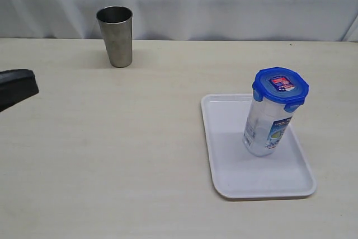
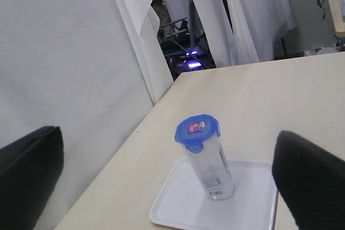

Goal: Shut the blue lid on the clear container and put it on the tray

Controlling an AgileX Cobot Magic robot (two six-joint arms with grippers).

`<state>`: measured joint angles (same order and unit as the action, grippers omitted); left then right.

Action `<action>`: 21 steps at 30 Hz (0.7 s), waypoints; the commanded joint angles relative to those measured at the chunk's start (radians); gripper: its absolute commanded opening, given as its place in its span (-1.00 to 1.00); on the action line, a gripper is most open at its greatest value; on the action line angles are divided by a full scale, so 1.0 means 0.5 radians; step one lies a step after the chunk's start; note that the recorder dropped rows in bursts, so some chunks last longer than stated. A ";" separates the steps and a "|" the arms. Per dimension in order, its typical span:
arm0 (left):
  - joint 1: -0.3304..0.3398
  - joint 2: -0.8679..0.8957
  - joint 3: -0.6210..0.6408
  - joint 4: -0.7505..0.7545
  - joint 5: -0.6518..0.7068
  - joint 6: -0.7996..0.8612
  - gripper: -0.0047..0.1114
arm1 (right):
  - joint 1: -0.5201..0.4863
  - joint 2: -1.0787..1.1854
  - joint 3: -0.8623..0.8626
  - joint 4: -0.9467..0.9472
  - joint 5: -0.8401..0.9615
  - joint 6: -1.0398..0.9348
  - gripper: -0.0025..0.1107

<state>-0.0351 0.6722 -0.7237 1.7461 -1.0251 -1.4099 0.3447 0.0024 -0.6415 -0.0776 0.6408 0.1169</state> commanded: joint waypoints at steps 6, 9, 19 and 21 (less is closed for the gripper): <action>0.002 -0.008 0.004 -0.003 -0.007 -0.018 0.78 | -0.354 -0.005 0.347 0.071 -1.172 -0.130 -0.88; 0.002 -0.008 0.004 -0.003 -0.007 -0.018 0.78 | -0.418 -0.005 0.524 0.071 -1.414 -0.250 -0.88; 0.002 -0.008 0.004 -0.003 -0.003 -0.018 0.78 | -0.591 -0.005 1.146 0.071 -1.605 -0.261 -0.88; 0.002 -0.008 0.004 -0.003 -0.003 -0.018 0.78 | -0.596 -0.005 1.241 0.071 -1.605 -0.257 -0.88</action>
<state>-0.0351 0.6722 -0.7237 1.7461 -1.0251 -1.4118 0.0573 0.0041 -0.0844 -0.0410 -0.1487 -0.0074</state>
